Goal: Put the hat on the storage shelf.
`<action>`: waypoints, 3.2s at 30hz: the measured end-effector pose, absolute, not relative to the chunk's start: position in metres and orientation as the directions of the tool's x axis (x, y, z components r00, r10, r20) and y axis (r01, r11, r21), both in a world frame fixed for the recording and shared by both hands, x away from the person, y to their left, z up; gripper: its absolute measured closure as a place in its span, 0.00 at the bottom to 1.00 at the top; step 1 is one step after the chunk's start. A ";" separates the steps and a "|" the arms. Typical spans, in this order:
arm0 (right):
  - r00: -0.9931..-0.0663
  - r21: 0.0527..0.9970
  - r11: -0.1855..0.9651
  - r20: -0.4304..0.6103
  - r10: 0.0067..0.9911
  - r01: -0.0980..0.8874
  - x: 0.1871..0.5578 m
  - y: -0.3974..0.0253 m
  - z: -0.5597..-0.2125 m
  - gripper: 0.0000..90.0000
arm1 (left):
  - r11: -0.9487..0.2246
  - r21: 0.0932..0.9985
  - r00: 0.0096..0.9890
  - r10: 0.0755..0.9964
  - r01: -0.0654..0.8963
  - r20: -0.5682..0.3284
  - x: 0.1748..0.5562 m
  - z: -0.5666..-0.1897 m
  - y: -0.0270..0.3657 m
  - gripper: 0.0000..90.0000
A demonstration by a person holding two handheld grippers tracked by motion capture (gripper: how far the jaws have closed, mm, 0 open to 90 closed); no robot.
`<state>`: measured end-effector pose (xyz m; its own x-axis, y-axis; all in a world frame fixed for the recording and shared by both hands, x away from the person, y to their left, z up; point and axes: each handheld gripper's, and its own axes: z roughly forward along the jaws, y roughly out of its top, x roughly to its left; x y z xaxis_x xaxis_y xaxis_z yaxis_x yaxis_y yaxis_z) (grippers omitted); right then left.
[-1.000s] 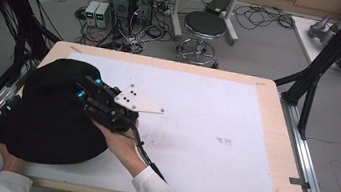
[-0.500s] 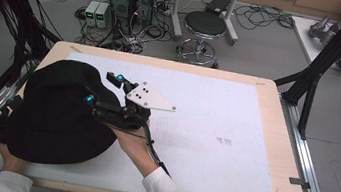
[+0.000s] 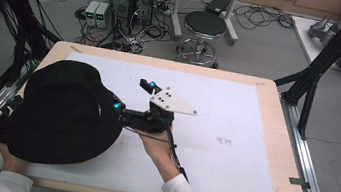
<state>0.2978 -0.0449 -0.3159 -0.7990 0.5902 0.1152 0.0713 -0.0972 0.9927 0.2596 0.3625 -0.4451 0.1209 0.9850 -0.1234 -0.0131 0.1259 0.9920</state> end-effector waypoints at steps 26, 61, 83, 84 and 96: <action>-0.566 0.994 -0.065 0.106 0.817 0.091 0.287 -0.178 -0.346 0.13 | 0.125 0.992 0.110 0.986 -0.011 -0.123 0.258 -0.445 0.362 0.29; -0.329 0.987 -0.106 0.140 0.934 0.121 0.270 -0.254 -0.384 0.13 | 0.132 0.991 0.120 0.984 -0.010 -0.130 0.261 -0.445 0.361 0.29; -0.123 0.989 -0.098 0.112 0.986 0.115 0.262 -0.284 -0.403 0.13 | 0.135 0.991 0.121 0.984 -0.010 -0.133 0.262 -0.445 0.361 0.29; -0.118 0.988 -0.106 0.119 0.986 0.111 0.261 -0.285 -0.403 0.13 | 0.136 0.991 0.121 0.984 -0.010 -0.134 0.262 -0.445 0.361 0.29; -0.058 0.990 -0.099 0.105 0.993 0.104 0.258 -0.292 -0.423 0.13 | 0.139 0.990 0.123 0.983 -0.010 -0.136 0.262 -0.445 0.361 0.29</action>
